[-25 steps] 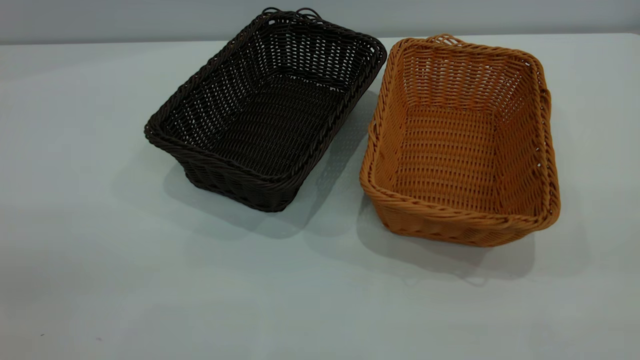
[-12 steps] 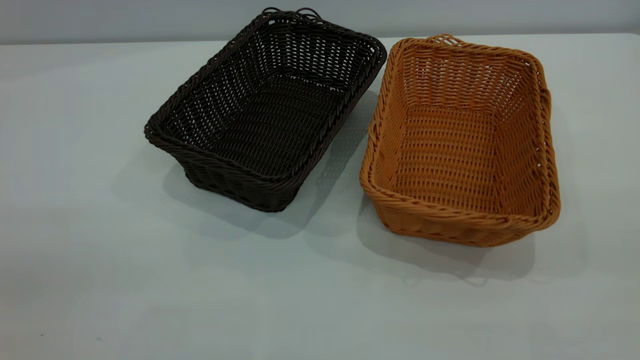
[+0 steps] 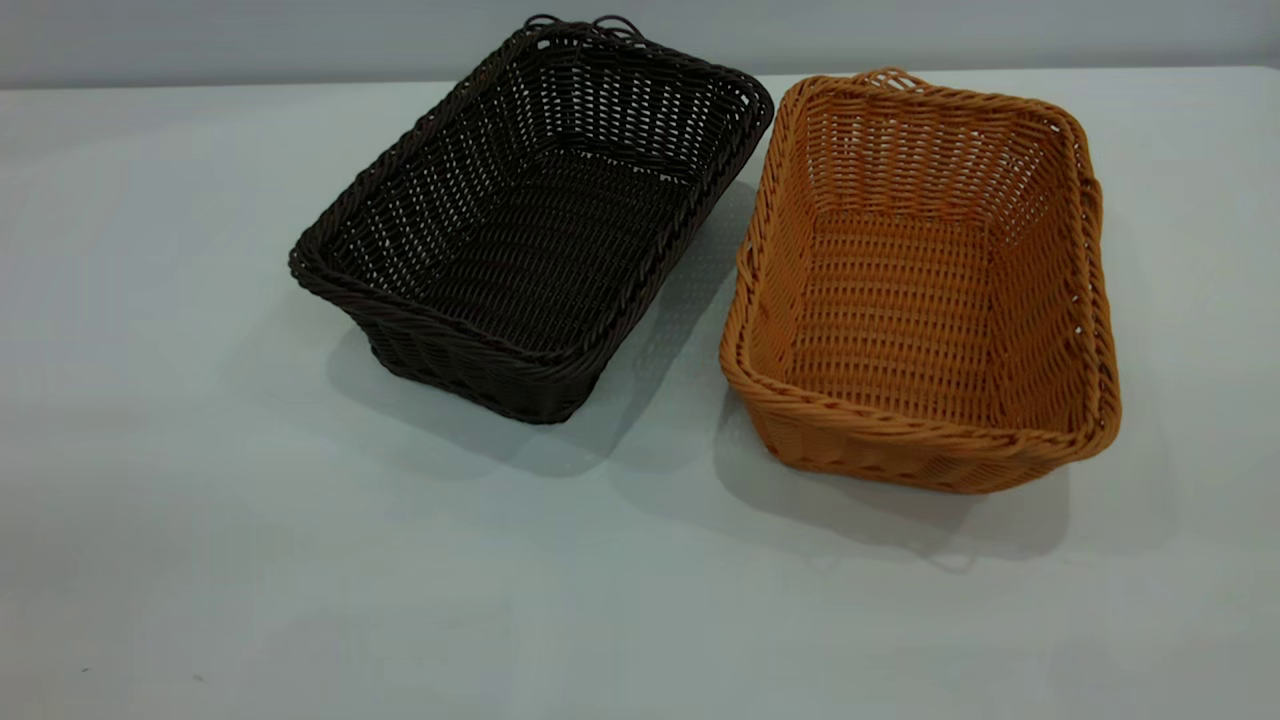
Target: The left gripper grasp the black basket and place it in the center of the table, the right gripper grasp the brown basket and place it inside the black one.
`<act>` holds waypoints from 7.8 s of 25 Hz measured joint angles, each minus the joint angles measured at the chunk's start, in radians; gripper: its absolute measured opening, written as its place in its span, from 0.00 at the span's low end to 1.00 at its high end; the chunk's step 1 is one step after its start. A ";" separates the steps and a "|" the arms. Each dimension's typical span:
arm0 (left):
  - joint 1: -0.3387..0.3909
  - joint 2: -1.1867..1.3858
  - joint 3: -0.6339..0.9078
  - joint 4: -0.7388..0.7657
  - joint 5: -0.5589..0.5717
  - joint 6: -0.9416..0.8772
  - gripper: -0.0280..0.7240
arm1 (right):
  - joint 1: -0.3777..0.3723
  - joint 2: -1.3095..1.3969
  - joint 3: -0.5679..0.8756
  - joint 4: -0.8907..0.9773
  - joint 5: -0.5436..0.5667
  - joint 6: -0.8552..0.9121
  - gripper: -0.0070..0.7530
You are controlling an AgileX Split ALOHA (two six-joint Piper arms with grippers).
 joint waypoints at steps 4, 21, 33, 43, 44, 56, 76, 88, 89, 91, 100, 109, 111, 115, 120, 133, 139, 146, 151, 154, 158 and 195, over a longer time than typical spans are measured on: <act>0.000 0.255 -0.092 0.000 -0.124 0.000 0.76 | 0.000 0.060 -0.087 0.004 -0.008 0.028 0.75; -0.138 1.415 -0.461 -0.039 -0.711 0.099 0.76 | 0.000 0.354 -0.115 0.034 -0.112 0.030 0.75; -0.274 2.150 -0.994 -0.039 -0.694 0.165 0.76 | 0.000 0.657 -0.115 0.148 -0.204 0.060 0.75; -0.324 2.357 -1.216 -0.043 -0.663 0.169 0.76 | 0.000 0.940 -0.115 0.234 -0.259 0.065 0.75; -0.324 2.368 -1.219 -0.043 -0.668 0.169 0.75 | 0.000 0.975 -0.115 0.260 -0.263 0.051 0.75; -0.318 2.364 -1.244 -0.049 -0.703 0.184 0.14 | 0.000 1.516 -0.116 0.908 -0.310 -0.210 0.75; -0.289 2.240 -1.254 -0.035 -0.729 0.191 0.14 | 0.089 2.231 -0.311 1.350 -0.380 -0.366 0.75; -0.261 2.236 -1.254 -0.025 -0.743 0.358 0.14 | 0.028 2.256 -0.403 1.386 -0.492 -0.454 0.10; -0.255 2.233 -1.254 -0.026 -0.742 0.383 0.14 | 0.009 2.256 -0.417 1.373 -0.492 -0.474 0.10; -0.251 2.232 -1.254 -0.026 -0.741 0.435 0.14 | -0.061 2.254 -0.447 1.344 -0.490 -0.527 0.10; -0.376 2.232 -1.254 -0.048 -0.524 0.840 0.14 | -0.442 2.143 -0.700 1.164 -0.351 -0.597 0.10; -0.572 2.297 -1.254 -0.233 -0.466 1.279 0.14 | -0.476 2.136 -0.795 1.038 -0.114 -0.617 0.10; -0.591 2.317 -1.254 -0.248 -0.473 1.291 0.14 | -0.477 2.136 -0.804 1.039 -0.109 -0.617 0.10; -0.601 2.324 -1.254 -0.298 -0.477 1.284 0.19 | -0.479 2.126 -0.804 1.040 -0.098 -0.622 0.10; -0.601 2.324 -1.254 -0.330 -0.492 1.269 0.48 | -0.480 2.081 -0.804 1.016 -0.076 -0.623 0.10; -0.330 2.088 -1.254 -0.340 -0.447 0.850 0.74 | -0.307 1.928 -0.781 0.783 0.031 -0.552 0.10; -0.164 2.069 -1.254 -0.339 -0.400 0.762 0.74 | -0.060 1.928 -0.779 0.657 0.044 -0.519 0.10; -0.113 2.069 -1.254 -0.338 -0.365 0.755 0.74 | 0.124 1.973 -0.779 0.633 0.020 -0.501 0.10; -0.113 2.069 -1.254 -0.338 -0.350 0.755 0.74 | 0.177 2.051 -0.779 0.637 0.007 -0.500 0.10; -0.113 2.069 -1.254 -0.338 -0.346 0.755 0.74 | 0.177 2.081 -0.788 0.638 -0.020 -0.500 0.10; -0.113 2.069 -1.254 -0.338 -0.346 0.755 0.74 | 0.177 2.117 -0.840 0.628 -0.022 -0.496 0.10; -0.113 1.546 -1.254 -0.331 -0.040 0.552 0.74 | 0.177 1.505 -1.062 0.445 0.063 -0.346 0.76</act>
